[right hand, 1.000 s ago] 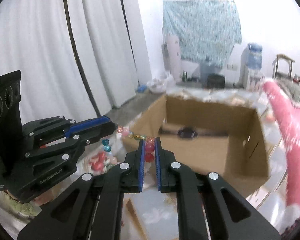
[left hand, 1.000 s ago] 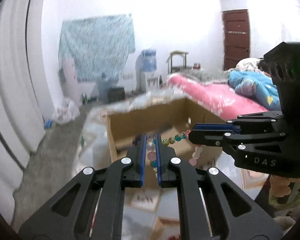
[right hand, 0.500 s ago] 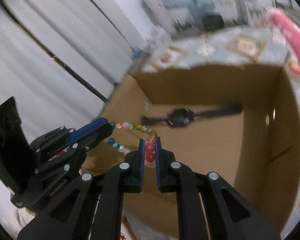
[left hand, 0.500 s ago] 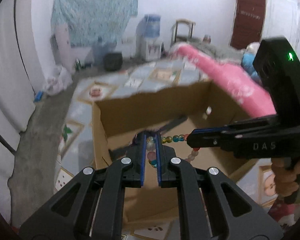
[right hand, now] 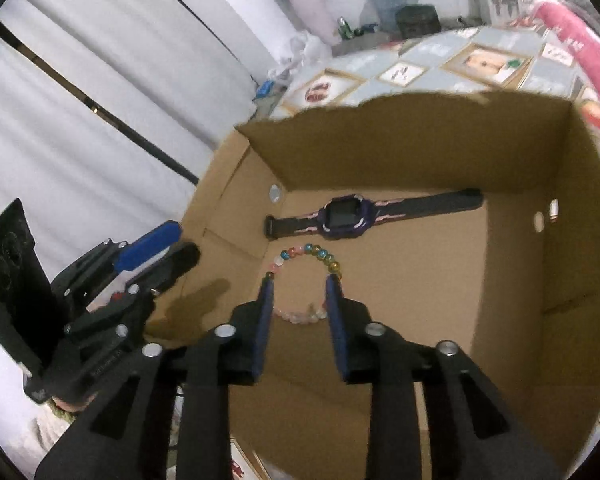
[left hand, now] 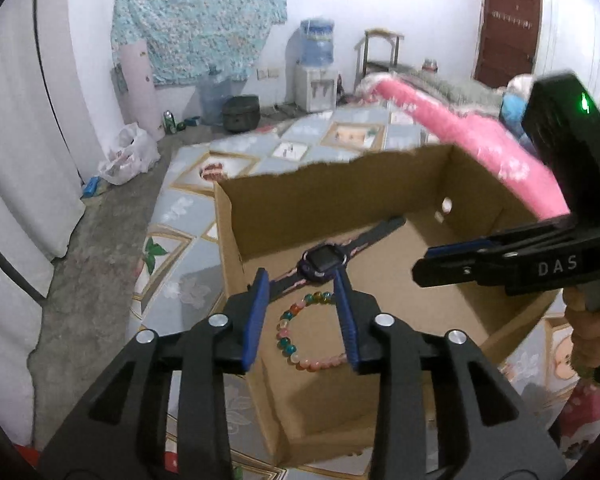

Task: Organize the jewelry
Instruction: 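Open the left tool to drop the bracelet and withdraw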

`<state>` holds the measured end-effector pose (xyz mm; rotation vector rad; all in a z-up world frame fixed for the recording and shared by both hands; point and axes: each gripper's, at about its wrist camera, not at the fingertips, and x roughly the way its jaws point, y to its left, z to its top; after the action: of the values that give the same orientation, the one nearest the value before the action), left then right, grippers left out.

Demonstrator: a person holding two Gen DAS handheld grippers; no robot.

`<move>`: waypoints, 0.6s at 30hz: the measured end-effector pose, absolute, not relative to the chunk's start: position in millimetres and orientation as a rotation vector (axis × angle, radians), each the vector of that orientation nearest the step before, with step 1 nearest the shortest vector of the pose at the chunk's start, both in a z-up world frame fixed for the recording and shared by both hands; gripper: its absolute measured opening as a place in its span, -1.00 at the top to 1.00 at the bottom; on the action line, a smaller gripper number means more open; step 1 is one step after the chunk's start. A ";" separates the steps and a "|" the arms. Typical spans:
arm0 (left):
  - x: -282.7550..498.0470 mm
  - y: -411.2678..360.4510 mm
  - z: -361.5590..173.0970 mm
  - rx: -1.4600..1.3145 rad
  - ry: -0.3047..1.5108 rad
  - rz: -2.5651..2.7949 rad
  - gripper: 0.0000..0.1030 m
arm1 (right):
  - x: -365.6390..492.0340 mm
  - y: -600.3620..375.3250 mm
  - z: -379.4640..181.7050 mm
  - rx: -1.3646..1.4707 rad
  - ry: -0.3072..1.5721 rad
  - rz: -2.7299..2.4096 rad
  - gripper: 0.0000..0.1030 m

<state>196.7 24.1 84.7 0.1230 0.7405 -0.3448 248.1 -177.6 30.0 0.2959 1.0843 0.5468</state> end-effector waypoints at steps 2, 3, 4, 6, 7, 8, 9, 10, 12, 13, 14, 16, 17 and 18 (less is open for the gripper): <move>186.0 28.7 95.0 0.102 0.700 -0.345 0.27 | 238.3 -188.3 40.9 0.293 1.045 0.542 0.31; 181.8 30.2 99.5 0.093 0.685 -0.348 0.24 | 231.4 -194.0 47.9 0.290 1.020 0.540 0.29; 173.8 33.3 105.2 0.080 0.662 -0.354 0.17 | 222.3 -200.3 56.6 0.284 0.987 0.542 0.21; 155.4 40.5 114.6 0.052 0.614 -0.369 0.05 | 200.4 -215.5 74.8 0.276 0.915 0.544 0.05; 147.8 42.5 117.2 0.043 0.598 -0.376 -0.05 | 193.0 -222.0 80.3 0.272 0.894 0.543 -0.03; 136.6 45.0 119.3 0.035 0.577 -0.385 -0.14 | 181.9 -230.3 87.6 0.268 0.865 0.538 -0.08; 125.3 46.1 120.1 0.032 0.561 -0.395 -0.19 | 167.8 -241.5 95.5 0.270 0.831 0.526 -0.10; 116.6 45.8 120.0 0.034 0.550 -0.404 -0.26 | 158.7 -248.4 99.5 0.271 0.812 0.518 -0.16; 93.9 43.3 115.2 0.057 0.524 -0.422 -0.37 | 133.1 -267.6 106.0 0.282 0.760 0.499 -0.22; 86.7 40.9 112.5 0.067 0.520 -0.423 -0.41 | 122.6 -276.0 106.2 0.287 0.747 0.484 -0.22; 76.7 38.5 106.9 0.078 0.519 -0.425 -0.44 | 112.5 -282.7 104.4 0.290 0.739 0.466 -0.23; 61.7 34.3 93.1 0.081 0.538 -0.432 -0.50 | 95.7 -292.5 97.0 0.291 0.736 0.428 -0.23; 55.9 32.2 84.8 0.072 0.556 -0.441 -0.52 | 88.8 -295.7 91.5 0.289 0.742 0.402 -0.23; 51.5 29.8 73.9 0.054 0.585 -0.451 -0.52 | 79.5 -298.9 82.1 0.285 0.757 0.367 -0.23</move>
<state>51.5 29.8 73.9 0.0537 0.5854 -0.4515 79.5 -298.9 82.1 0.2854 0.7569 0.3667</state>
